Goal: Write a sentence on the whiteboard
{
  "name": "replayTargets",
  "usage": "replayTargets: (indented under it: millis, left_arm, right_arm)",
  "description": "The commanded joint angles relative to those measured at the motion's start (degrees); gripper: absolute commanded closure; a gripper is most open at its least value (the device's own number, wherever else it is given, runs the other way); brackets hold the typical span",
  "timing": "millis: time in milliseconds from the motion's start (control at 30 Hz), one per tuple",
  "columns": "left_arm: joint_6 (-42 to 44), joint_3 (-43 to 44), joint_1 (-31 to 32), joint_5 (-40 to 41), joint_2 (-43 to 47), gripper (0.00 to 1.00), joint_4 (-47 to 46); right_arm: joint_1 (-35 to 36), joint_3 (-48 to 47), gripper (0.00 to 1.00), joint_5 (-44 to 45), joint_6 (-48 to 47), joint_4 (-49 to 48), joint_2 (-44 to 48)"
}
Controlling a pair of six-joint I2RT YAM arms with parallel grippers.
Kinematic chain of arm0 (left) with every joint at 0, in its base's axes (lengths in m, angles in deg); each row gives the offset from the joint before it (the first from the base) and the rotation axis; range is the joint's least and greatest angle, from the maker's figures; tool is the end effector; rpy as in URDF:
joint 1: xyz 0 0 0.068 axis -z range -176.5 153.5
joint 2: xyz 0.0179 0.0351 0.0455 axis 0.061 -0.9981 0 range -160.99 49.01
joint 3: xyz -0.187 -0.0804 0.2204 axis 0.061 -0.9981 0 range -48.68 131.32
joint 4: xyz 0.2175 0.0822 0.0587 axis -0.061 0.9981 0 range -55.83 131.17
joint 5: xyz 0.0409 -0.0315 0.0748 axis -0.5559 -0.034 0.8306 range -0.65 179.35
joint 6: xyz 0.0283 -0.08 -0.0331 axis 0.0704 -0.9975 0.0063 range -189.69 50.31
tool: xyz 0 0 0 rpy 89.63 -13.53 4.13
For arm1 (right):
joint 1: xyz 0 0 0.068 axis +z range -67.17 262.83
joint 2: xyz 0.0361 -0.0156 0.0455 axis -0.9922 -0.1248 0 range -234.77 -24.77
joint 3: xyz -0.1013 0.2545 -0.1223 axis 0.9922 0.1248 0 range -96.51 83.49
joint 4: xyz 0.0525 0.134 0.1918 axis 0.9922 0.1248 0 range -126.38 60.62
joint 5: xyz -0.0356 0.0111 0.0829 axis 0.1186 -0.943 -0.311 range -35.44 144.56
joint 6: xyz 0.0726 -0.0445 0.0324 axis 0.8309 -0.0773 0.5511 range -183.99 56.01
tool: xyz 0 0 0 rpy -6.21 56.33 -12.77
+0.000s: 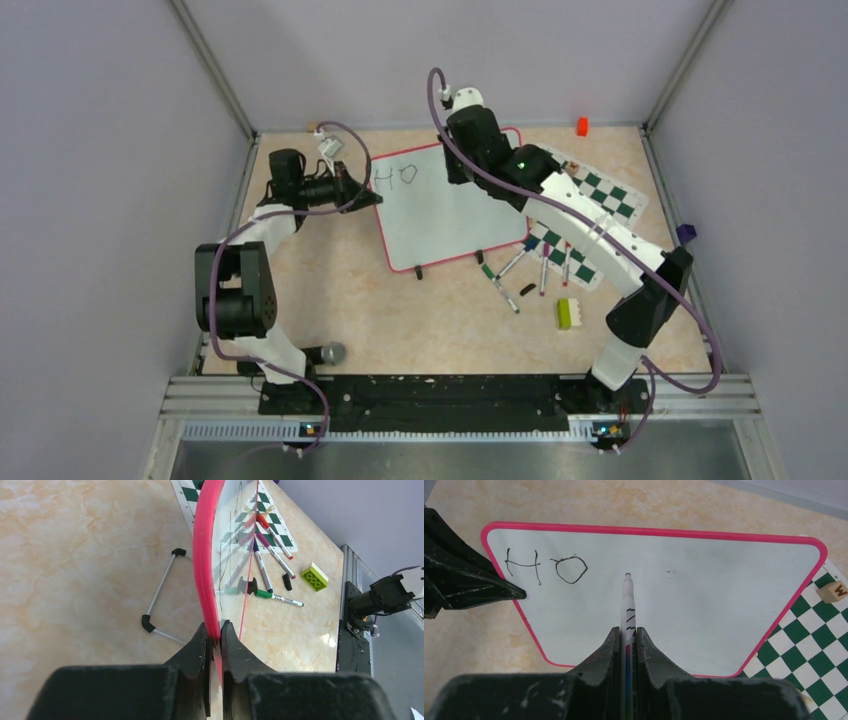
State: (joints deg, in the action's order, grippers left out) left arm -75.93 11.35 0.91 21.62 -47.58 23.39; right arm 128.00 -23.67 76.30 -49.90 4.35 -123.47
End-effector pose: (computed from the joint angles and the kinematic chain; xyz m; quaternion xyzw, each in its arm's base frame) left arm 0.3649 -0.0591 0.2740 0.2412 0.7240 -0.4858 0.4261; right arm 0.3044 0.2633 0.4141 -0.1427 0.8530 0.0908 0.4938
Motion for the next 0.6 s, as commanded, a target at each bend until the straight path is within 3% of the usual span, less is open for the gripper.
replayTargets:
  millis: [0,167,433,567]
  left_arm:
    - [17.33,-0.32,-0.07,4.34,-1.01,1.00,13.01]
    - [14.56,-3.30,-0.21,5.78,0.85,1.00,7.30]
    - [16.17,5.65,-0.48,3.73,-6.47,1.00,18.22]
    - [11.71,1.72,-1.21,5.40,-3.90,1.00,12.03]
  right_arm:
    - [-0.43,1.36,1.00,-1.44,0.24,-3.57,4.12]
    - [-0.43,3.18,1.00,-0.77,0.07,-4.40,6.34]
    - [-0.47,4.73,1.00,-1.67,-0.14,-5.66,8.25]
    - [-0.39,4.20,1.00,-3.93,0.30,-5.78,7.20]
